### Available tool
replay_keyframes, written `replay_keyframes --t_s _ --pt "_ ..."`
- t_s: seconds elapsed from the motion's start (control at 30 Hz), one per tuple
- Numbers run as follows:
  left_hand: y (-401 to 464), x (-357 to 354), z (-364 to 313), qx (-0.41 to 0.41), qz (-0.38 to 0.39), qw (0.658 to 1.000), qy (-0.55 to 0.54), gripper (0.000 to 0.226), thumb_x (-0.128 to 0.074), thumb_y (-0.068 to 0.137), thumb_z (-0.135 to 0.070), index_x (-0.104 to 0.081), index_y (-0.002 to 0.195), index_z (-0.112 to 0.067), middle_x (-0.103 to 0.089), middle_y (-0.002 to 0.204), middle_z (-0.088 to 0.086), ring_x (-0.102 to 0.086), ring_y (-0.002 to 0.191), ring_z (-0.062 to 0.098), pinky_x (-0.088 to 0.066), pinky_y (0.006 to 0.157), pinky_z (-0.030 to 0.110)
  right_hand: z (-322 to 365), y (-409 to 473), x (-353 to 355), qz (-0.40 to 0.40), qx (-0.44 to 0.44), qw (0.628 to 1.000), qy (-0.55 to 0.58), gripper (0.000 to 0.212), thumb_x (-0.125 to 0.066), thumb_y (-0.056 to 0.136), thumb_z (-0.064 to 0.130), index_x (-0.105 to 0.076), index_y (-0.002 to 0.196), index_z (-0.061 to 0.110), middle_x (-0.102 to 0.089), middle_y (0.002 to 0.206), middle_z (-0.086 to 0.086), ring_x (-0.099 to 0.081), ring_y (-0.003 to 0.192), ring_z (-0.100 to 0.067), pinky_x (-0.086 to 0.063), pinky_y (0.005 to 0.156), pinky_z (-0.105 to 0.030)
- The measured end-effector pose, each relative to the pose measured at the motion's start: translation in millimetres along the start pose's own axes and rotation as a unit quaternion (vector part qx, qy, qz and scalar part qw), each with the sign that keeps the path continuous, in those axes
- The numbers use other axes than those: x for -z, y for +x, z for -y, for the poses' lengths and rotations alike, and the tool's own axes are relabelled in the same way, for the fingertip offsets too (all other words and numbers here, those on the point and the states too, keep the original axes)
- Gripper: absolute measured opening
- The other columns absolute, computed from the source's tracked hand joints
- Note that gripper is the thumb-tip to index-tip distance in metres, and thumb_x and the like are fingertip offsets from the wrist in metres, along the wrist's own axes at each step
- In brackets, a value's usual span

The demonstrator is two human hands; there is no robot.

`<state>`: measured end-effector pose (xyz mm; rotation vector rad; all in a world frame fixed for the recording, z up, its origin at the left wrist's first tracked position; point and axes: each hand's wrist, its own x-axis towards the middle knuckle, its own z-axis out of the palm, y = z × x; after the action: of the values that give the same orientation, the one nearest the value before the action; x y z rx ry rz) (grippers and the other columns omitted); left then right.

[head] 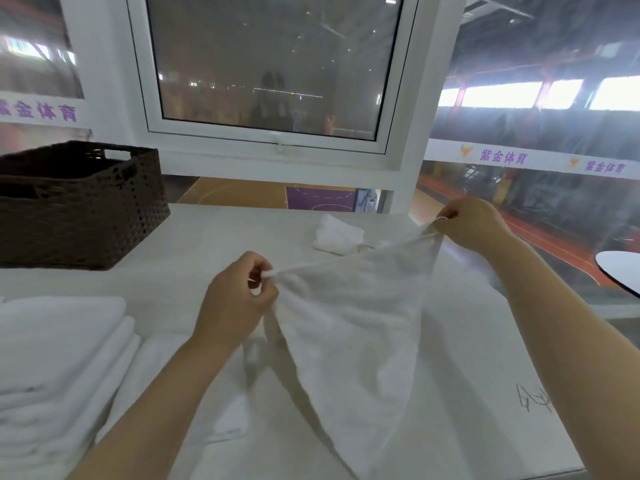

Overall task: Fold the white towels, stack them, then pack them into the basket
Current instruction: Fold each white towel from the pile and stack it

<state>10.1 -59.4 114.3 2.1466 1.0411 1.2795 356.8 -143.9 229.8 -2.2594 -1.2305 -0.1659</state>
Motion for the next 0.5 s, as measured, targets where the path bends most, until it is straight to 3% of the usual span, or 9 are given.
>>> replay_keyframes --t_s 0.13,0.23,0.3,0.37,0.5 --pt "61 40 -12 -0.087 0.007 0.989 0.122 0.012 -0.063 0.084 -0.02 -0.055 0.086 -0.028 -0.061 0.081 -0.011 -0.058 0.076 0.01 -0.049 0.066 0.033 7 12 19 0.06 0.02 0.995 -0.081 0.012 -0.063 0.082 0.02 -0.072 0.088 0.015 -0.068 0.09 0.0 -0.062 0.092 -0.023 -0.052 0.085 -0.035" --pt "97 61 -28 -0.111 0.011 0.976 0.188 0.01 -0.063 0.082 -0.021 -0.056 0.087 -0.027 -0.06 0.079 -0.01 -0.057 0.074 0.014 -0.048 0.064 0.035 14 22 31 0.091 0.018 0.99 -0.101 0.012 -0.061 0.083 0.018 -0.071 0.09 0.017 -0.067 0.08 0.002 -0.061 0.072 -0.019 -0.053 0.071 -0.029" --pt "115 71 -38 -0.109 0.006 0.97 0.218 0.009 -0.061 0.081 -0.021 -0.056 0.087 -0.025 -0.06 0.078 -0.009 -0.057 0.074 0.018 -0.049 0.067 0.038 21 27 37 0.122 0.012 0.99 -0.074 0.011 -0.06 0.084 0.015 -0.068 0.092 0.017 -0.062 0.078 0.002 -0.058 0.065 -0.018 -0.051 0.062 -0.027" --pt "128 80 -42 -0.111 -0.004 0.969 0.219 0.009 -0.061 0.081 -0.021 -0.055 0.086 -0.025 -0.061 0.077 -0.009 -0.058 0.075 0.019 -0.05 0.068 0.039 26 30 39 0.141 0.0 0.99 -0.014 0.012 -0.057 0.086 0.009 -0.063 0.089 0.019 -0.059 0.087 0.0 -0.054 0.073 -0.018 -0.049 0.059 -0.025" --pt "144 91 -46 -0.108 -0.013 0.969 0.222 0.008 -0.062 0.082 -0.023 -0.057 0.088 -0.025 -0.063 0.08 -0.007 -0.059 0.076 0.019 -0.05 0.07 0.04 30 29 37 0.114 0.046 0.984 0.13 0.031 -0.041 0.077 -0.009 -0.047 0.075 0.021 -0.058 0.092 -0.001 -0.047 0.083 -0.022 -0.041 0.064 -0.028"
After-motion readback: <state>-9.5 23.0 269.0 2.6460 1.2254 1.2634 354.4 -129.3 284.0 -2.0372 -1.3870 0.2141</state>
